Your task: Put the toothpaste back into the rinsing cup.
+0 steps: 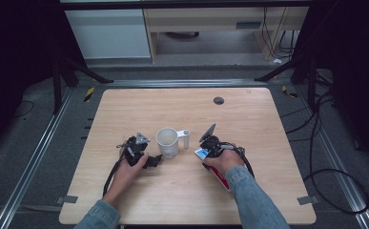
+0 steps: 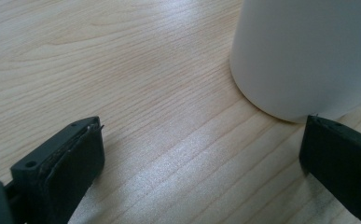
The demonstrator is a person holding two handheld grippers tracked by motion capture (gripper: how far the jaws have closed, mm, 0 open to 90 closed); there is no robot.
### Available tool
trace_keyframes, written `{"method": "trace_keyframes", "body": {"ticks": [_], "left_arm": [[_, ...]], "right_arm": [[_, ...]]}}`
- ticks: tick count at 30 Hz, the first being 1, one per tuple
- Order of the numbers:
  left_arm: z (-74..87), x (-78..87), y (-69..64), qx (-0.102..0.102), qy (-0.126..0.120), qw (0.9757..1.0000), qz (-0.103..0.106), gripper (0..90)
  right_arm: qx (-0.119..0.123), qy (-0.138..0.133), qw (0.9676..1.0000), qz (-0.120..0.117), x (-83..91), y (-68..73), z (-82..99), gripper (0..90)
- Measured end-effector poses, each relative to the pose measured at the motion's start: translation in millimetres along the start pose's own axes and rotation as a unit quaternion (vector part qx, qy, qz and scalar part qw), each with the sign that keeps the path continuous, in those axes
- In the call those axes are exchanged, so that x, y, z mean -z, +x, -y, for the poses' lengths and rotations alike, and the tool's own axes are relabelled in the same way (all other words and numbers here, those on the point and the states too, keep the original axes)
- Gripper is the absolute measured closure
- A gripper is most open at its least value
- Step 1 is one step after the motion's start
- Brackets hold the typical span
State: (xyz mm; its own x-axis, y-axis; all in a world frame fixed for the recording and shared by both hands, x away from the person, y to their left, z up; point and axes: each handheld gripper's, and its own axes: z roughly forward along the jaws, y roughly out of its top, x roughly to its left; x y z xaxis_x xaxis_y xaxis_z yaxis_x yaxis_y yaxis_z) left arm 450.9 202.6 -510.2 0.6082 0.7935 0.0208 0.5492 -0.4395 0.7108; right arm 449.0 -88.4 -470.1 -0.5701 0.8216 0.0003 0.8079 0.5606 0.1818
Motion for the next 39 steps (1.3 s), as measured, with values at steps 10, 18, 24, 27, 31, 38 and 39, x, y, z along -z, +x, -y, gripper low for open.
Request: {"method": "trace_keyframes", "body": {"ticks": [10,18,24,27,31,38,39], "left_arm": [[0.0,0.0,0.1,0.000,0.000,1.0000,0.000,0.0],[-0.2,-0.2,0.2,0.000,0.000,1.0000,0.000,0.0],[-0.3,-0.3,0.3,0.000,0.000,1.0000,0.000,0.0],[-0.3,-0.3,0.3,0.000,0.000,1.0000,0.000,0.0],[-0.3,-0.3,0.3,0.000,0.000,1.0000,0.000,0.0],[-0.3,-0.7,0.0,0.002,-0.002,1.0000,0.000,0.0],[-0.3,-0.7,0.0,0.002,-0.003,1.0000,-0.001,0.0]], "right_arm": [[0.017,-0.009,0.9998,-0.007,4.0,-1.8,1.8,61.2],[0.031,-0.025,0.9990,-0.019,9.1,-3.7,5.6,70.9],[0.051,-0.033,0.9981,-0.013,13.2,-2.3,7.8,72.5],[0.050,-0.037,0.9980,-0.009,17.4,-2.3,8.1,72.8],[0.068,-0.040,0.9969,0.005,26.7,-6.0,7.0,72.9],[0.060,-0.053,0.9966,0.023,49.9,-12.5,3.8,73.0],[0.061,-0.056,0.9963,0.025,52.1,-13.6,3.5,73.0]]}}
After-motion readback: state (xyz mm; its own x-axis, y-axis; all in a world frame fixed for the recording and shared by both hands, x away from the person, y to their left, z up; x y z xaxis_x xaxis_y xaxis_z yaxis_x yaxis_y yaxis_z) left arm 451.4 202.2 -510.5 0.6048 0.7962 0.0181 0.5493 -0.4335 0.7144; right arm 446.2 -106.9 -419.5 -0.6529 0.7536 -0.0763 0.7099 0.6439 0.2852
